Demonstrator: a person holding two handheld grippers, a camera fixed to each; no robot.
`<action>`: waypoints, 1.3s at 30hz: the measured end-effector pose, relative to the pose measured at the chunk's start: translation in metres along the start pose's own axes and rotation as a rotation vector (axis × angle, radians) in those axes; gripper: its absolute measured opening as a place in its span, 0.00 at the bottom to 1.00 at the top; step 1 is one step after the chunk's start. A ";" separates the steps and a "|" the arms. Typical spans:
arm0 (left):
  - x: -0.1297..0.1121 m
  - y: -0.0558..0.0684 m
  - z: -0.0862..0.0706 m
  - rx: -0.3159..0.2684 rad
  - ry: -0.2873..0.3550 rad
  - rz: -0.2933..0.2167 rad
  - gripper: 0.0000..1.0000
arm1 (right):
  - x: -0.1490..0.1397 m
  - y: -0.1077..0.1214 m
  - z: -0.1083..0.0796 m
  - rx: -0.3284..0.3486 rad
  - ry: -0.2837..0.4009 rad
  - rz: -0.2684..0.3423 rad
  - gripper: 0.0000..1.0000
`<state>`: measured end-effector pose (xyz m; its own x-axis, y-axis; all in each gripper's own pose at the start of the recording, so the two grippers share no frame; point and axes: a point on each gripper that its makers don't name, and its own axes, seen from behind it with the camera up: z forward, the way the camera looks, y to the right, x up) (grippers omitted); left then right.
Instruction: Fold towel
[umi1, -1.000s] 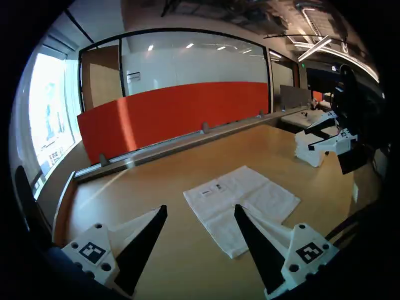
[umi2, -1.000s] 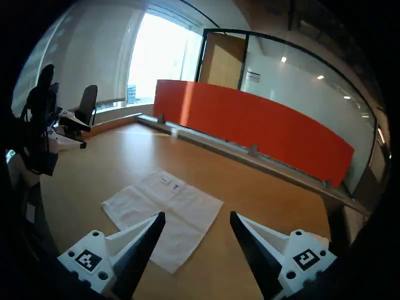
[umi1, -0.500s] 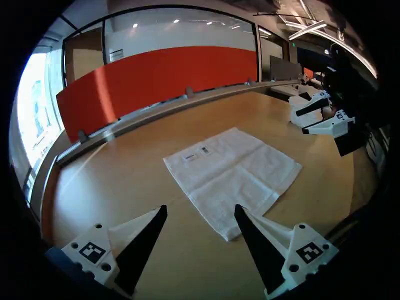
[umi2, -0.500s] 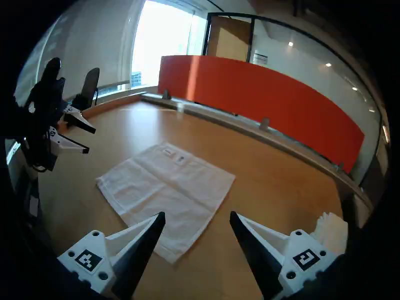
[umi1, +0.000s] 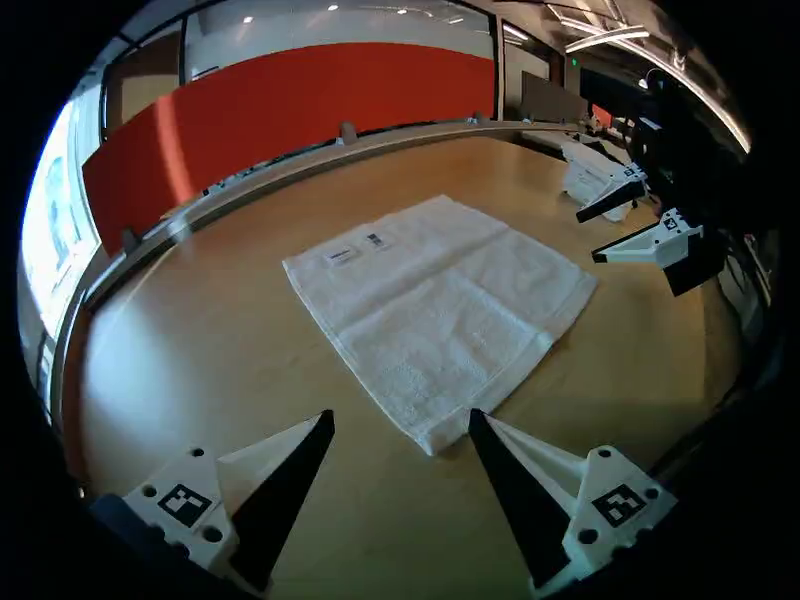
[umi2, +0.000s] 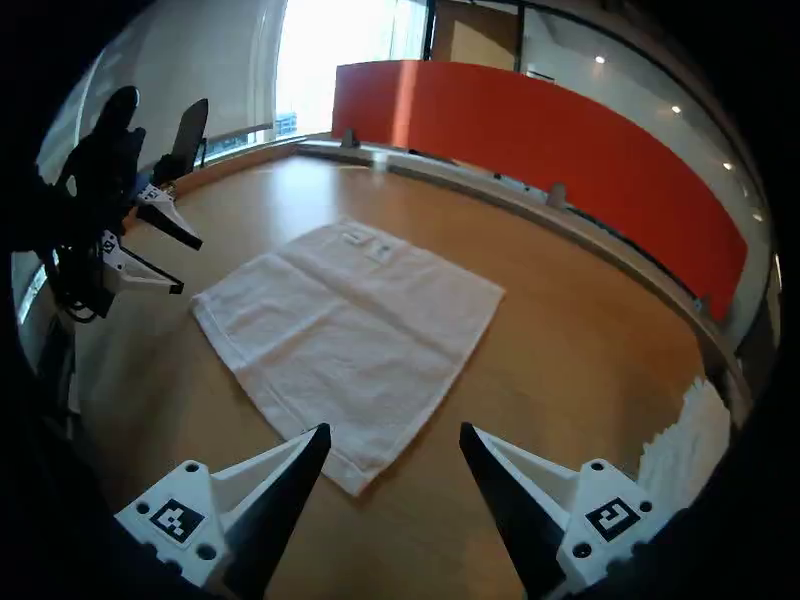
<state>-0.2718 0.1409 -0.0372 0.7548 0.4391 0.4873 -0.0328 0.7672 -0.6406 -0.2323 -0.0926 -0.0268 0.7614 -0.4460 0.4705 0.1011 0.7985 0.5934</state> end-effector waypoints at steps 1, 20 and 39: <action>-0.002 0.001 0.002 -0.005 -0.008 0.000 1.00 | -0.003 -0.001 0.001 0.006 -0.007 0.000 1.00; -0.027 0.022 0.023 -0.074 -0.103 -0.003 1.00 | -0.036 -0.017 0.013 0.081 -0.090 -0.020 0.96; -0.028 0.020 0.030 -0.063 -0.147 0.003 0.79 | -0.043 -0.019 0.016 0.127 -0.108 0.001 0.67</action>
<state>-0.3129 0.1580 -0.0455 0.6502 0.5089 0.5641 0.0096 0.7369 -0.6759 -0.2771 -0.0951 -0.0481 0.6874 -0.4917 0.5346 0.0132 0.7443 0.6677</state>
